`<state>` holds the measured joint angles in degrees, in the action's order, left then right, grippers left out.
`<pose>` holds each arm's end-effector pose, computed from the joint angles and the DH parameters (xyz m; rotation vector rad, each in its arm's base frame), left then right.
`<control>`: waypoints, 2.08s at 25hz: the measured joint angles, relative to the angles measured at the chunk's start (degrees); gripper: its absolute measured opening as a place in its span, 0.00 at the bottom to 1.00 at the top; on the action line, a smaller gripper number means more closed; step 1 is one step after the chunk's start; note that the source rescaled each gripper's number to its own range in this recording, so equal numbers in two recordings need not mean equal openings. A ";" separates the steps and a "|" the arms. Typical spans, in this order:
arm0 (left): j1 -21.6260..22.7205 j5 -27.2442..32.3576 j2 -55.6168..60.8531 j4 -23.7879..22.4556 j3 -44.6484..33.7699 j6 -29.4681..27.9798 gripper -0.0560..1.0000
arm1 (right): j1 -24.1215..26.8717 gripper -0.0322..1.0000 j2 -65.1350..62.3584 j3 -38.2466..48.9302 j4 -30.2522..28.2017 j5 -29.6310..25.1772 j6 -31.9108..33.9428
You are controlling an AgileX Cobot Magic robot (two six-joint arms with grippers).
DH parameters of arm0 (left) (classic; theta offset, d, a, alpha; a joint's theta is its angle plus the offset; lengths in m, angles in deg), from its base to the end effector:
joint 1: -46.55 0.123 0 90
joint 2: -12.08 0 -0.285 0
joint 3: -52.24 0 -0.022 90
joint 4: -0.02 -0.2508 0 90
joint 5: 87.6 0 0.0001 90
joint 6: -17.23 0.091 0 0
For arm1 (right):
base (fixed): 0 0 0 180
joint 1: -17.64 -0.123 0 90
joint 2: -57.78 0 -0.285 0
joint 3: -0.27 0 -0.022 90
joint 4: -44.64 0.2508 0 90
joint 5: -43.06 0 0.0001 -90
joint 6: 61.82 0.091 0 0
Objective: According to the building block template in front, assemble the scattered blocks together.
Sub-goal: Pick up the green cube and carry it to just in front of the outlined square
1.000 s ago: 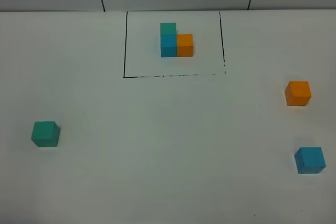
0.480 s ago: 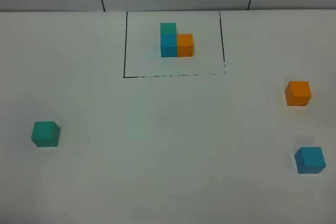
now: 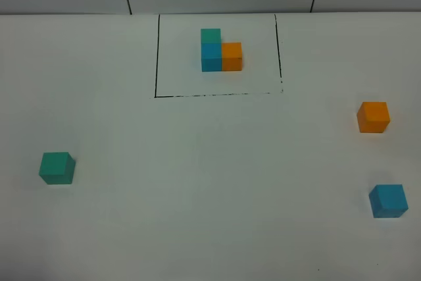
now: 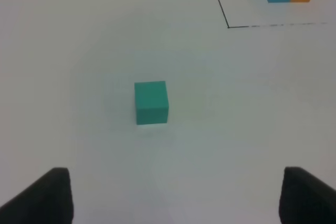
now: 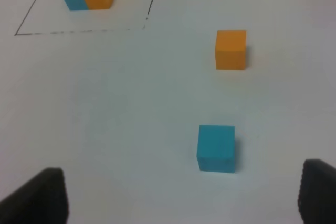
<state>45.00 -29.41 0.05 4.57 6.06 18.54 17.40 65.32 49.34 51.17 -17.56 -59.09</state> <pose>0.0040 -0.0062 0.2929 0.0507 2.0298 -0.0975 -0.0047 0.0090 0.2755 0.0397 2.0445 0.1688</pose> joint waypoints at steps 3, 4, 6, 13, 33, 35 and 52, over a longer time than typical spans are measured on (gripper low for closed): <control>0.00 -0.64 -4.89 -0.08 1.78 0.00 0.69 | 0.00 0.79 0.00 0.00 0.00 0.00 0.00; 0.00 -0.64 -7.22 -0.08 2.60 0.00 0.69 | 0.00 0.79 0.00 0.00 0.00 0.00 0.00; 0.00 -0.31 -12.20 -0.13 4.53 0.12 0.69 | 0.00 0.79 0.00 0.00 0.00 0.00 0.00; 0.00 -0.15 -32.23 -0.45 11.96 2.93 0.69 | 0.00 0.79 0.00 0.00 0.00 0.00 0.00; 0.00 -13.18 -74.71 -4.55 17.94 -1.79 0.69 | 0.00 0.79 0.00 0.00 0.00 0.00 0.00; 0.00 -15.93 -75.46 -4.20 17.94 -1.31 0.69 | 0.00 0.79 0.00 0.00 0.00 0.00 0.00; 0.00 -21.41 -79.41 -2.62 16.83 0.46 1.00 | 0.00 0.79 0.00 0.00 0.00 0.00 0.00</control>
<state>45.00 -50.82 -79.37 1.96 22.88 19.00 17.40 65.32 49.34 51.17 -17.56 -59.09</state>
